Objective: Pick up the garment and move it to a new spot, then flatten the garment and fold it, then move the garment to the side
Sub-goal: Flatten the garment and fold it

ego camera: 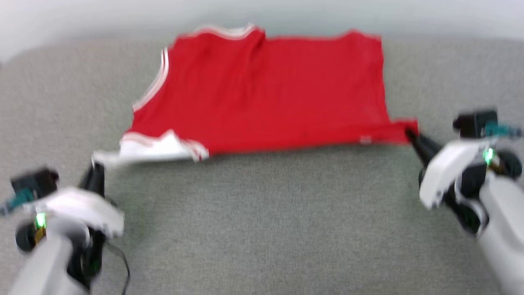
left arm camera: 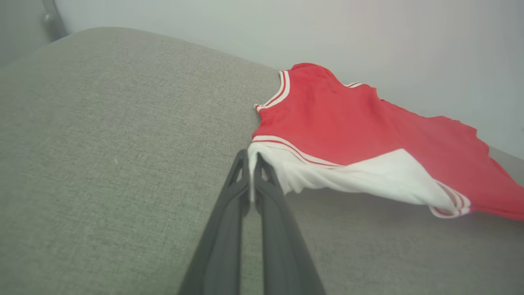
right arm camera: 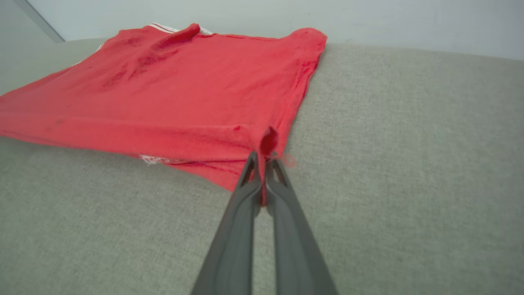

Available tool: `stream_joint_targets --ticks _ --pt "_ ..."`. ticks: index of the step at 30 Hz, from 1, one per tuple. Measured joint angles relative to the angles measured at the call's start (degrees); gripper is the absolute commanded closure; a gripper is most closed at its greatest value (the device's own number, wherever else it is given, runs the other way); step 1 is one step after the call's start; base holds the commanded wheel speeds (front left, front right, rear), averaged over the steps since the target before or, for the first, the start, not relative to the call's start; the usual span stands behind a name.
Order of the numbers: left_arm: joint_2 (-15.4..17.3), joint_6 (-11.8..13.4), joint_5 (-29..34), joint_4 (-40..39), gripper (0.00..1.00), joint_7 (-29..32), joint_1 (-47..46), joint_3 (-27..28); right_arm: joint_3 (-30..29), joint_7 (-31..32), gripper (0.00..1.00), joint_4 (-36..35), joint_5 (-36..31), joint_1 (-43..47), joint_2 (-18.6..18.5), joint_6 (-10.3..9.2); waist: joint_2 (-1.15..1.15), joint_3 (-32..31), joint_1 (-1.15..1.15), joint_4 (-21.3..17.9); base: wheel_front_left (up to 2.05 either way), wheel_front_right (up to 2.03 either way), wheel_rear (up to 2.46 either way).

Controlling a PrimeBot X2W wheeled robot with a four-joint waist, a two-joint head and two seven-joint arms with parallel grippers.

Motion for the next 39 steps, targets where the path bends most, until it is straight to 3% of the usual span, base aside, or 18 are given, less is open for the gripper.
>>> stream_joint_targets --ticks 6,10,17,20,25,28,33,39 --pt "0.9 6.5 -2.4 -12.5 1.0 2.3 17.3 1.0 -3.7 0.9 1.0 -5.4 0.4 14.4 -0.4 0.0 0.0 -7.0 -0.01 0.1 0.0 0.0 0.0" --pt "1.4 12.6 -5.0 -22.8 1.0 4.3 30.0 3.0 -8.4 3.9 1.0 -12.1 -0.6 25.6 0.3 0.01 0.0 -11.2 -0.01 0.2 0.0 0.0 0.0" --pt "4.1 18.4 -6.3 -35.4 1.0 8.6 39.9 4.1 -17.9 11.7 1.0 -23.8 -3.7 40.8 3.7 0.0 0.0 -14.0 -0.01 0.7 0.0 0.0 0.0" --pt "5.8 19.8 -6.3 -39.5 1.0 10.0 40.9 4.6 -22.0 16.9 1.0 -29.9 -6.0 45.3 5.6 0.0 0.0 -13.9 -0.01 0.7 0.0 0.0 0.0" --pt "8.1 19.4 -5.2 -43.0 1.0 11.8 37.4 4.4 -26.1 24.0 1.0 -40.0 -9.5 46.4 8.6 0.0 0.0 -12.0 0.0 0.3 0.0 0.0 0.0" --pt "8.6 18.1 -4.6 -42.1 1.0 13.0 32.3 3.4 -26.4 27.5 1.0 -41.9 -10.9 43.3 9.4 -0.01 0.0 -10.1 0.01 -0.1 0.0 0.0 0.0" --pt "7.0 15.4 -4.6 -36.4 1.0 14.1 24.2 1.5 -24.9 30.4 1.0 -38.9 -12.1 35.3 9.5 -0.02 0.0 -6.3 0.02 -0.7 0.0 0.0 0.0" --pt "4.2 11.0 -4.9 -28.2 1.0 13.2 13.8 0.1 -22.6 29.6 1.0 -32.8 -11.9 26.2 8.6 -0.02 0.0 -0.6 0.02 -0.5 0.0 0.0 0.0"
